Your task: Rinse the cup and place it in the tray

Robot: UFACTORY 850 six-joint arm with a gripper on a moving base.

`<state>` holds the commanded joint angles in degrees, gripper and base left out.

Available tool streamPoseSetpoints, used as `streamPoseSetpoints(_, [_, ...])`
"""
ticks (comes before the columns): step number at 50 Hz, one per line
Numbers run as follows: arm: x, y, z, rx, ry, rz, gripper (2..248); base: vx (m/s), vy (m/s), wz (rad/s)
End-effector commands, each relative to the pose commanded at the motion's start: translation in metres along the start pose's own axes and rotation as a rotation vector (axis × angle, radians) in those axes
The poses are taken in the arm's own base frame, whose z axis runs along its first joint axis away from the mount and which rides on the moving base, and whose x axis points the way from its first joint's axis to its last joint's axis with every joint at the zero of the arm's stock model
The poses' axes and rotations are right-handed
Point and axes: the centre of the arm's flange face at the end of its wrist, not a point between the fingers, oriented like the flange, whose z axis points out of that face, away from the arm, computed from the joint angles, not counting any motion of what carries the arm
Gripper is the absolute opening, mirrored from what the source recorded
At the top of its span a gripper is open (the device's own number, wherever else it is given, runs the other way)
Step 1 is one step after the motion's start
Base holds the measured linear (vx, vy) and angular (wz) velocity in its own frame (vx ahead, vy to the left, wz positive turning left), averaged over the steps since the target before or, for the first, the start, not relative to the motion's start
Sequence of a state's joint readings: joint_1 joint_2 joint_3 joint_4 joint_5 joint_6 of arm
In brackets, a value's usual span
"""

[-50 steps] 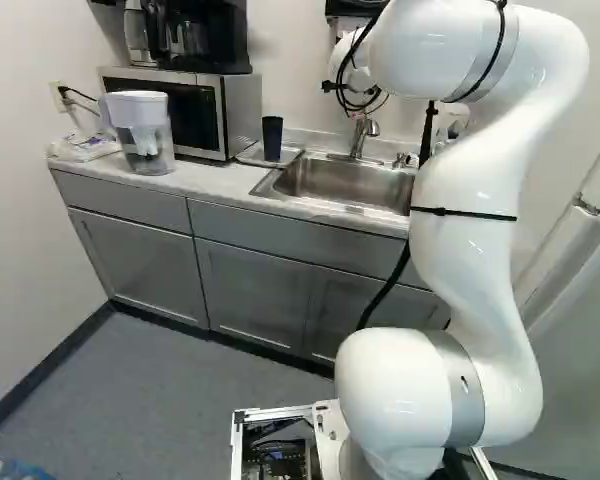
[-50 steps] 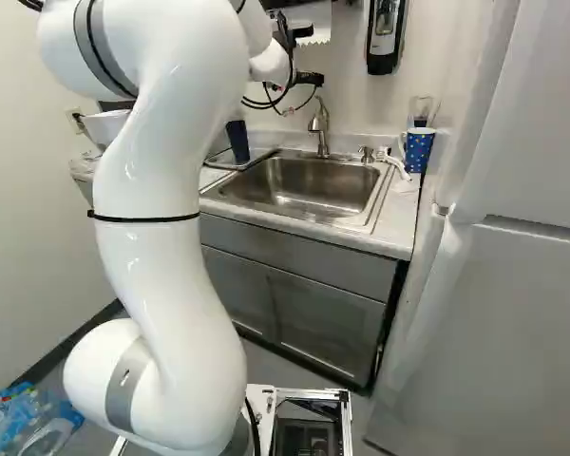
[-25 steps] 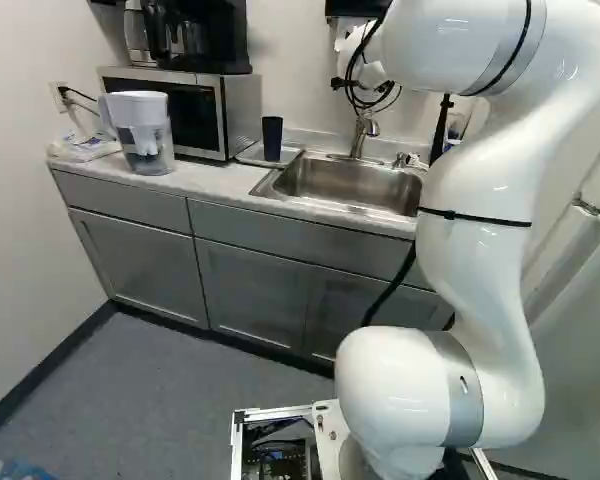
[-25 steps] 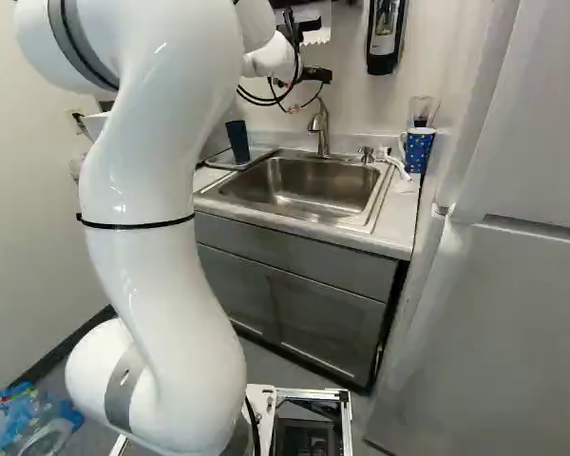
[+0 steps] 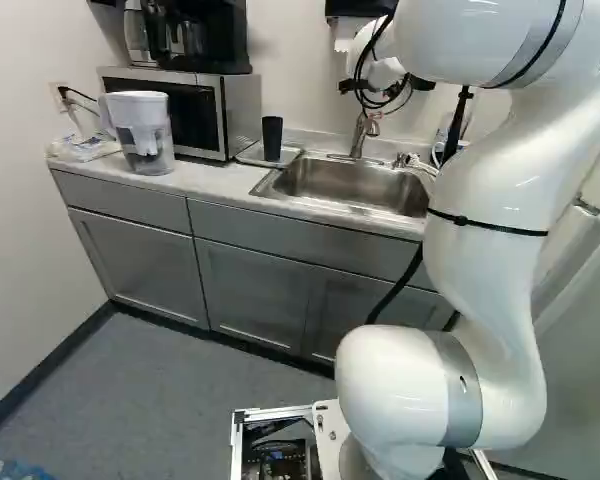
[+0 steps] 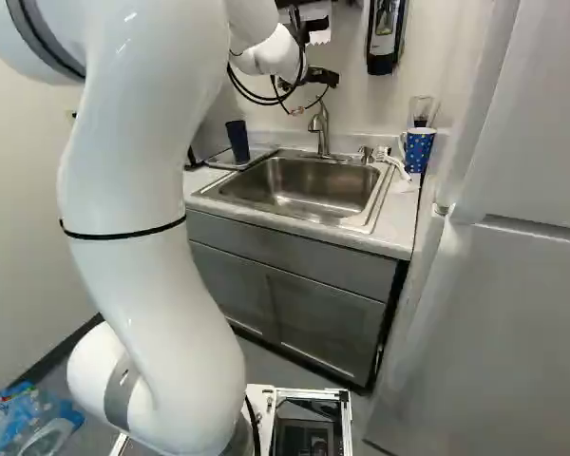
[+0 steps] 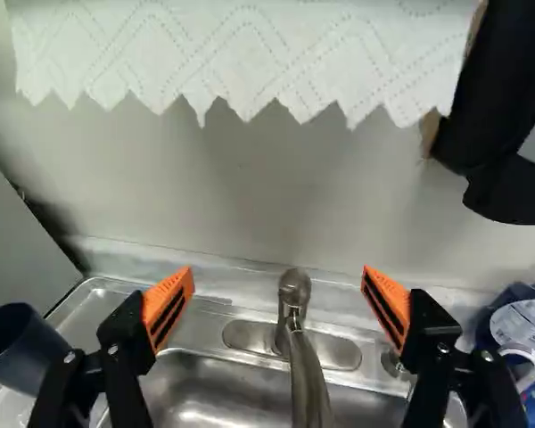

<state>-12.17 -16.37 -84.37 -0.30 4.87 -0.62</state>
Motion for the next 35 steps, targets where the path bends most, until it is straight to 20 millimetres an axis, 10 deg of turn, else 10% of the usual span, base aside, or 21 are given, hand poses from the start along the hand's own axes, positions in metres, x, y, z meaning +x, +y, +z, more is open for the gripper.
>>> streamPoseSetpoints(35, [-0.024, 0.007, -0.045, -0.010, -0.159, 0.005, 247, 0.000, 0.000, 0.000])
